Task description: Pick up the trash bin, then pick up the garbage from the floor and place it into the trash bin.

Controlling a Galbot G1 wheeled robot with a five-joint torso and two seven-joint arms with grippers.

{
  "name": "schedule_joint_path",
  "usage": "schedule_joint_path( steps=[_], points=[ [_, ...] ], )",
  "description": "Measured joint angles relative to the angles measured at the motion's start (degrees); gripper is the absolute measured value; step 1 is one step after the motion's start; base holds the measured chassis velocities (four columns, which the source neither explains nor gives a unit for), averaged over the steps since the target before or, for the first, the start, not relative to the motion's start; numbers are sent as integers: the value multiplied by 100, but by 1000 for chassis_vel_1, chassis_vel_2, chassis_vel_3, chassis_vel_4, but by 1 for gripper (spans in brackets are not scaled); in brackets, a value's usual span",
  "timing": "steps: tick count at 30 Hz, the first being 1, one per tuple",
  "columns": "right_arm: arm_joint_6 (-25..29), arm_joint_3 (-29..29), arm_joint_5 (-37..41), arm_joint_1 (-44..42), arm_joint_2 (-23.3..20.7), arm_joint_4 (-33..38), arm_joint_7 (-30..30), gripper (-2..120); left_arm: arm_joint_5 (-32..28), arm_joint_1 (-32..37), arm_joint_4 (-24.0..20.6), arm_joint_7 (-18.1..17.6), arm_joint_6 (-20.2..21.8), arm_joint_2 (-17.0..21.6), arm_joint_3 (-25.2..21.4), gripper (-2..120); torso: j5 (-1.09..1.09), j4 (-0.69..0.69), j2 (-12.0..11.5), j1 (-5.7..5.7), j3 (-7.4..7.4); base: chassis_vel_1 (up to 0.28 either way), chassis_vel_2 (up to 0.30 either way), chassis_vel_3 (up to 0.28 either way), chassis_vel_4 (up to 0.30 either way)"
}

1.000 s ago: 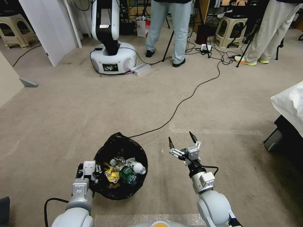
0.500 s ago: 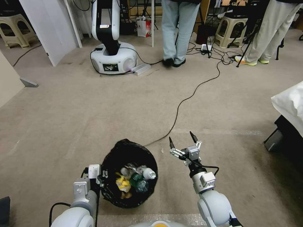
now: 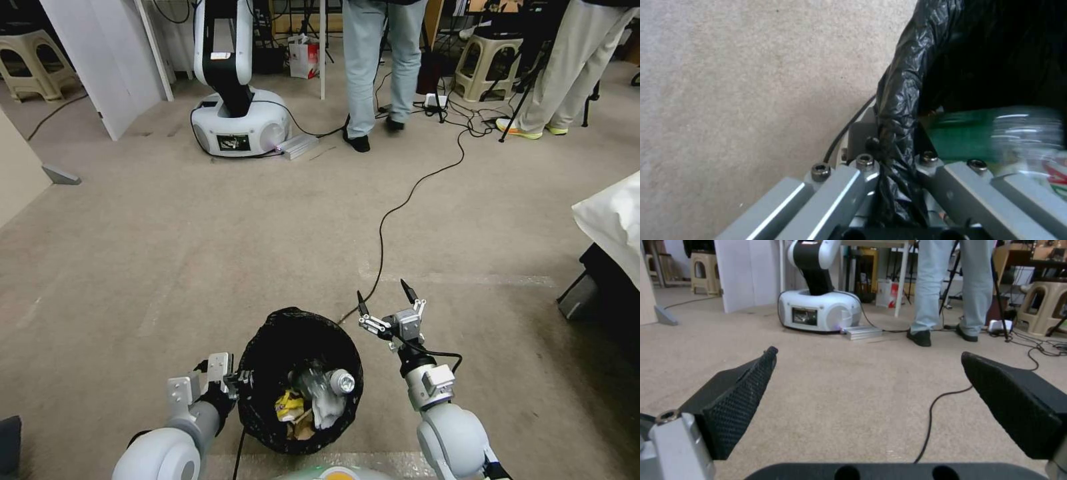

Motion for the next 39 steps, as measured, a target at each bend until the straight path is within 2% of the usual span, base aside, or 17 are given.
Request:
schedule_joint_path(
  steps=[9, 19, 22, 23, 26, 27, 30, 31, 38, 39],
  points=[
    [30, 40, -3, -37, 8, 7, -18, 100, 88, -192, 296, -16, -79, -53, 153, 0, 2, 1, 1, 0, -1, 0, 0, 0, 0],
    [97, 111, -3, -100, -7, 6, -79, 100, 167, -265, 380, 20, -202, -76, 186, 1, -2, 0, 1, -1, -1, 0, 0, 0, 0],
    [104, 109, -14, -107, 3, 6, -90, 100, 148, -320, 385, 35, -260, -77, 181, 13, -11, -3, 0, 0, 0, 0, 0, 0, 0],
    [104, 109, -14, -107, 3, 6, -90, 100, 148, -320, 385, 35, -260, -77, 181, 13, -11, -3, 0, 0, 0, 0, 0, 0, 0],
    [122, 89, -58, -142, 16, 13, -106, 100, 82, -382, 402, 51, -306, -73, 156, 30, -9, -3, 0, 0, 1, 0, 0, 0, 0],
    [122, 89, -58, -142, 16, 13, -106, 100, 82, -382, 402, 51, -306, -73, 156, 30, -9, -3, 0, 0, 1, 0, 0, 0, 0],
    [142, 84, -92, -179, 22, 22, -117, 100, 40, -411, 410, 62, -338, -78, 134, 43, -8, -2, 0, 1, 1, 0, 0, 0, 0],
    [142, 84, -92, -179, 22, 22, -117, 100, 40, -411, 410, 62, -338, -78, 134, 43, -8, -2, 0, 1, 1, 0, 0, 0, 0],
    [162, 90, -143, -233, 26, 59, -130, 100, -132, -458, 360, 60, -337, -71, 41, 74, -7, -2, -1, 1, 1, 0, 0, 0, 0],
    [162, 90, -143, -233, 26, 59, -130, 100, -132, -458, 360, 60, -337, -71, 41, 74, -7, -2, -1, 1, 1, 0, 0, 0, 0]
  ],
)
